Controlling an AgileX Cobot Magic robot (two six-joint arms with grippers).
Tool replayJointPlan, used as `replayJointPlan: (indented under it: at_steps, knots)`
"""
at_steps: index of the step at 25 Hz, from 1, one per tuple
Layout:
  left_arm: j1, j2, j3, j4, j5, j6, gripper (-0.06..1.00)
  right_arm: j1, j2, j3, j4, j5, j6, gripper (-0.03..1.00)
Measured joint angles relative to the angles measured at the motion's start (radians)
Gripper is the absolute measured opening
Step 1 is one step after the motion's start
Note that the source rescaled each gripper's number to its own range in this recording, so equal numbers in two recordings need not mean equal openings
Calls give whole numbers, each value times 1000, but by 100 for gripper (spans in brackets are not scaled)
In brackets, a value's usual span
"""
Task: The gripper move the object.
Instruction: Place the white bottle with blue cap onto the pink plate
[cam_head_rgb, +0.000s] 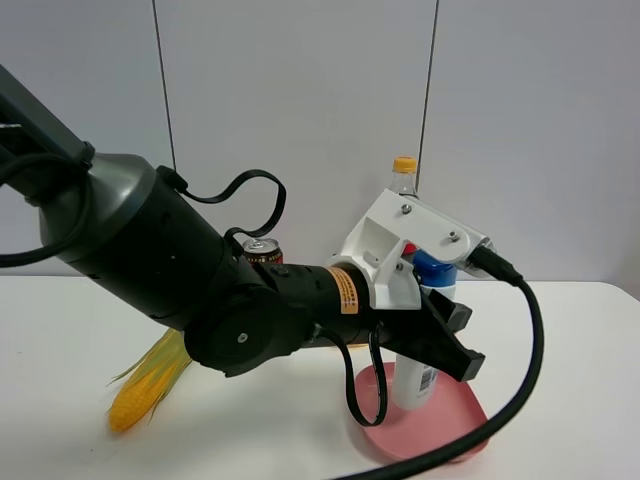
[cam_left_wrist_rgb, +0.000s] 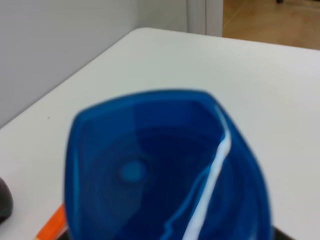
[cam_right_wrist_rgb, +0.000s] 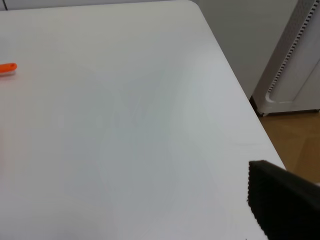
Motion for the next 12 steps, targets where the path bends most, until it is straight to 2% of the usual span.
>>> replayJointPlan:
  at_steps: [12]
  knots:
    - [0, 73, -2, -31, -25, 1, 3, 0, 0, 0, 0, 0, 0, 100]
